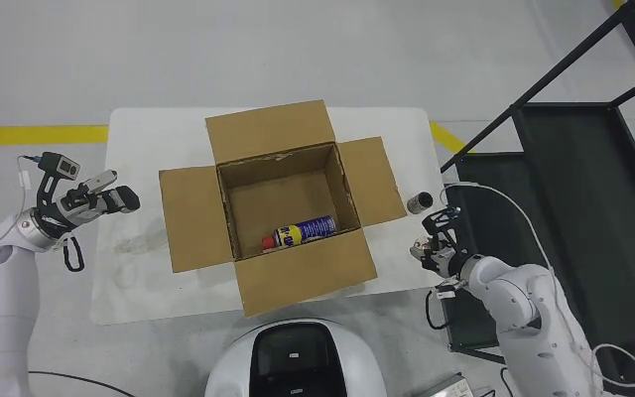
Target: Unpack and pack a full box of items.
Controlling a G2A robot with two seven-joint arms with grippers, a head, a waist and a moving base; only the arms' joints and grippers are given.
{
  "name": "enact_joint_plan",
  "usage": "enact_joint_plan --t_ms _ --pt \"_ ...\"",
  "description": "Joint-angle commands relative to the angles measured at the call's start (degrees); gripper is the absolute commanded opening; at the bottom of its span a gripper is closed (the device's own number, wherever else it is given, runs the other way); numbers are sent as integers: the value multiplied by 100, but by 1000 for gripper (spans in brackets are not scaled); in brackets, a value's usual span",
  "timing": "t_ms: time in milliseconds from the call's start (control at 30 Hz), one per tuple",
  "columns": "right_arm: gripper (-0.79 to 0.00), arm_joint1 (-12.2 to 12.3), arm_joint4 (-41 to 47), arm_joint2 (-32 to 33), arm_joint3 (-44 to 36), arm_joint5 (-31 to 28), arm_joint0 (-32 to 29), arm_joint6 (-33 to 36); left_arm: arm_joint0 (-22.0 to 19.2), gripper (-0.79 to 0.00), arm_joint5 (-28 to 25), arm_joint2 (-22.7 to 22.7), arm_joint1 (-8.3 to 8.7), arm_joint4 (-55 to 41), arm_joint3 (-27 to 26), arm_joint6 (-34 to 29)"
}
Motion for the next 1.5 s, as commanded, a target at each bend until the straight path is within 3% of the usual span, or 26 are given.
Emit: enact_joint_plan --t_ms 0,200,567,1233,1267,1300,1400,1467 --pt "-785 -3 -150 -45 158 61 -79 -238 0 0 0 0 0 0 0 0" --pt "-785 -23 -469 -308 843 254 4 -939 0 0 0 0 0 0 0 0" --pt "-785 -77 -891 -926 2217 573 753 -1873 0 0 0 0 0 0 0 0" --pt "-785 -129 -833 -1325 3720 793 1970 -2072 0 0 0 0 0 0 0 0" --pt "-699 -133 -829 -1343 3771 806 1998 -2098 0 0 0 0 0 0 0 0" --pt "-486 -134 -860 -1354 3820 851 2023 -2114 0 0 0 0 0 0 0 0" --pt "0 -147 -881 -1393 3886 1008 2069 -2197 0 0 0 0 0 0 0 0" --pt "0 -155 -886 -1420 3903 1082 2074 -2247 0 0 0 0 0 0 0 0"
